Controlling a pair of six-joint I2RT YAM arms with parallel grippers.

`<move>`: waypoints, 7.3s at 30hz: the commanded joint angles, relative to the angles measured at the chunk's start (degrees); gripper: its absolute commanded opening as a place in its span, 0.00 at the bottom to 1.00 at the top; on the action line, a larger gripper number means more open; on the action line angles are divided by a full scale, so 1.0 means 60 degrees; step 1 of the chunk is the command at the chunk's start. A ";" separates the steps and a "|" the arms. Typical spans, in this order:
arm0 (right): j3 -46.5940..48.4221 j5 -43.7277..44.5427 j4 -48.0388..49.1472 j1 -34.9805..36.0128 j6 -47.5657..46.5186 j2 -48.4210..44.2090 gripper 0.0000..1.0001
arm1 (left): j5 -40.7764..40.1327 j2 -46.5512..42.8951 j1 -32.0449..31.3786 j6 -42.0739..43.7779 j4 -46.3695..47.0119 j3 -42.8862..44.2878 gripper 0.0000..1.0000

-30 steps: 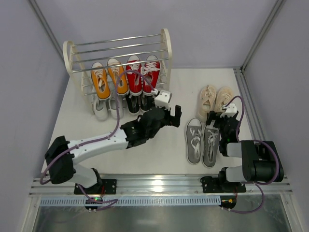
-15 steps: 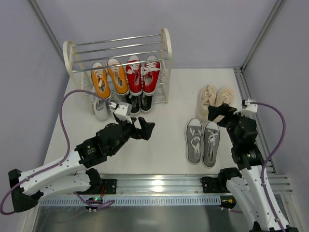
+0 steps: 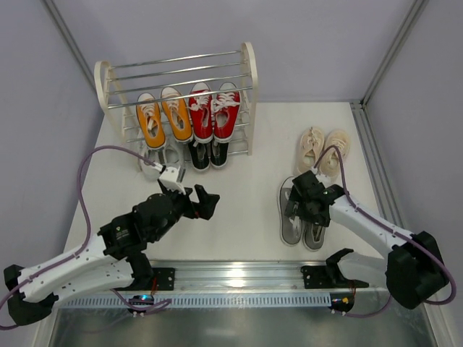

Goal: Place and organize the shoes onto the shoe shelf

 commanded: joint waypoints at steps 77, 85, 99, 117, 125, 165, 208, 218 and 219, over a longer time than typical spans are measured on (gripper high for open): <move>0.0852 0.5550 -0.1204 0.5933 0.2555 -0.4197 0.97 | -0.2278 0.7196 -0.1334 -0.1931 0.2041 -0.0338 0.27; 0.0793 0.5550 -0.1292 0.5933 0.2467 -0.4432 0.97 | -0.2511 0.8060 -0.1158 -0.1478 0.3829 -0.0880 0.55; 0.0456 0.5404 -0.1468 0.5948 0.2569 -0.5134 0.97 | -0.2071 0.6394 -0.0892 -0.0628 0.3702 -0.0940 0.00; 0.0558 0.5462 -0.1190 0.5948 0.1823 -0.5223 0.97 | -0.4394 0.4763 -0.1325 0.5747 0.0217 0.8263 0.00; 0.0646 0.5346 -0.0853 0.5948 0.1354 -0.5369 0.97 | 0.0615 0.8478 0.4637 0.4750 -0.3971 1.4830 0.00; 0.0178 0.4730 0.0993 0.5538 0.0050 -0.4359 0.97 | 0.2175 1.1430 0.9594 0.3503 -0.3919 1.6288 0.01; 0.5917 -0.0939 0.2240 -0.4453 -0.4564 0.4574 0.98 | 0.2863 0.2996 0.3149 0.1439 -0.0564 0.4659 1.00; 0.4647 -0.0704 0.2736 -0.4452 -0.4579 0.5251 1.00 | 0.2731 0.1485 0.3149 0.0999 -0.0799 0.2753 1.00; 0.4471 -0.0719 0.2809 -0.4438 -0.4565 0.5149 1.00 | 0.2804 0.1455 0.3149 0.0940 -0.0770 0.2695 1.00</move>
